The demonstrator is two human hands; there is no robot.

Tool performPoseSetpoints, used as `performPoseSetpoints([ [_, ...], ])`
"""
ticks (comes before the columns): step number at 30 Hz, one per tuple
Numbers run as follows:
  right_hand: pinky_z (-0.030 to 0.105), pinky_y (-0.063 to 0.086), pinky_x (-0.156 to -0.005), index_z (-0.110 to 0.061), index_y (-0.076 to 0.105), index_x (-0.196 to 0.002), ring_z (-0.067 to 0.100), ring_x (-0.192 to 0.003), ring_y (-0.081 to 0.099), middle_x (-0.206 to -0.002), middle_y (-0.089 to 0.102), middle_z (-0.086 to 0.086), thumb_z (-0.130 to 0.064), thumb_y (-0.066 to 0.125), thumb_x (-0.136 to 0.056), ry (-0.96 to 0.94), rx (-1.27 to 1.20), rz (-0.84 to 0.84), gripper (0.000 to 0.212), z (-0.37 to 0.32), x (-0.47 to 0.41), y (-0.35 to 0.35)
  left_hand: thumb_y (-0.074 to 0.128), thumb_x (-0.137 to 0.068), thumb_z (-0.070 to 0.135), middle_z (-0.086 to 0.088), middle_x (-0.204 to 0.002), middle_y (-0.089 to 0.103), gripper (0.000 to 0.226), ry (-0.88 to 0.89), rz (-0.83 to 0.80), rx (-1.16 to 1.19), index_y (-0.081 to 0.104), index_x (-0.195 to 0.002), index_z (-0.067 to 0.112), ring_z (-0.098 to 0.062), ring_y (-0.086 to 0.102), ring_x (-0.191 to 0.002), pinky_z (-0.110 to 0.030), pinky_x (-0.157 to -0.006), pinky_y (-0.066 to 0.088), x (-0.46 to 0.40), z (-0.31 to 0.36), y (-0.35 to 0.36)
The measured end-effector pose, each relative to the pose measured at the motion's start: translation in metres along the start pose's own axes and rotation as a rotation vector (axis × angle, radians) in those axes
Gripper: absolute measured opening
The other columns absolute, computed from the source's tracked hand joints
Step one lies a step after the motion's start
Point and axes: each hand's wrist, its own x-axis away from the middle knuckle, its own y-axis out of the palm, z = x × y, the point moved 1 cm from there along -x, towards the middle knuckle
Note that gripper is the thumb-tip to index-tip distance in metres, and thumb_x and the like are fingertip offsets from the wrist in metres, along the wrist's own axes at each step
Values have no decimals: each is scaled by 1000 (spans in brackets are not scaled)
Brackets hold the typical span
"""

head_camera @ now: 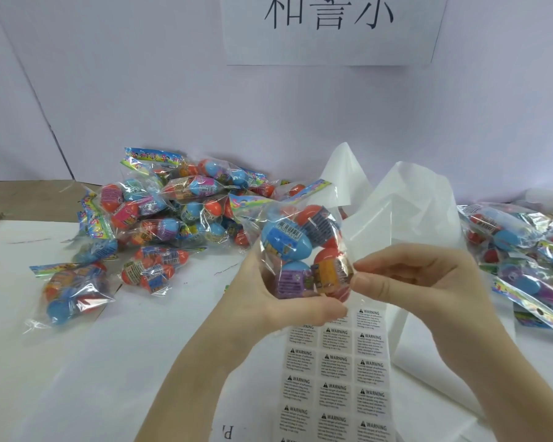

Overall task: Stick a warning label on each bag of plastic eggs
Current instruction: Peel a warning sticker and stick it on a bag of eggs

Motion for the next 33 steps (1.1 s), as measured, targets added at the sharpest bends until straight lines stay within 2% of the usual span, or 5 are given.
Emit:
performPoseSetpoints([
  [5, 15, 46, -52, -17, 76, -73, 9, -52, 57, -60, 65, 2, -47, 91, -30, 152, -220, -45, 55, 2, -3, -4, 75, -57, 1, -7, -75, 73, 61, -10, -67, 65, 47, -112, 7, -19, 71, -67, -18, -53, 50, 2, 1, 6],
  [14, 18, 49, -54, -22, 77, -83, 13, -60, 65, -75, 71, 6, -77, 74, -37, 196, -186, -19, 71, -3, -2, 4, 64, -67, 3, -2, -88, 75, 40, 6, -13, 260, 58, -104, 16, -14, 71, -82, -21, -63, 55, 1, -2, 7],
  [18, 17, 50, -59, -26, 78, -82, 12, -64, 66, -76, 73, 5, -74, 75, -42, 128, -143, -126, 62, -6, 1, 4, 66, -64, 3, -6, -94, 74, 59, 15, 23, 263, 49, -121, 11, -18, 71, -88, -23, -67, 55, 0, 0, 6],
  [25, 15, 46, -53, -23, 79, -81, 9, -56, 62, -71, 73, 5, -62, 83, -41, 129, -125, -110, 56, -3, 0, 0, 69, -62, 0, -10, -93, 74, 47, 67, 44, 231, 57, -106, 13, -23, 71, -86, -23, -64, 55, -1, 0, 4],
  [33, 13, 38, -42, -14, 74, -56, 8, -40, 43, -46, 55, -1, -36, 72, -49, 178, -244, 210, 24, -1, -4, -11, 68, -61, 3, -8, -85, 74, 34, 136, 124, 313, 66, -95, 7, -21, 72, -77, -23, -61, 56, -2, 4, -4],
])
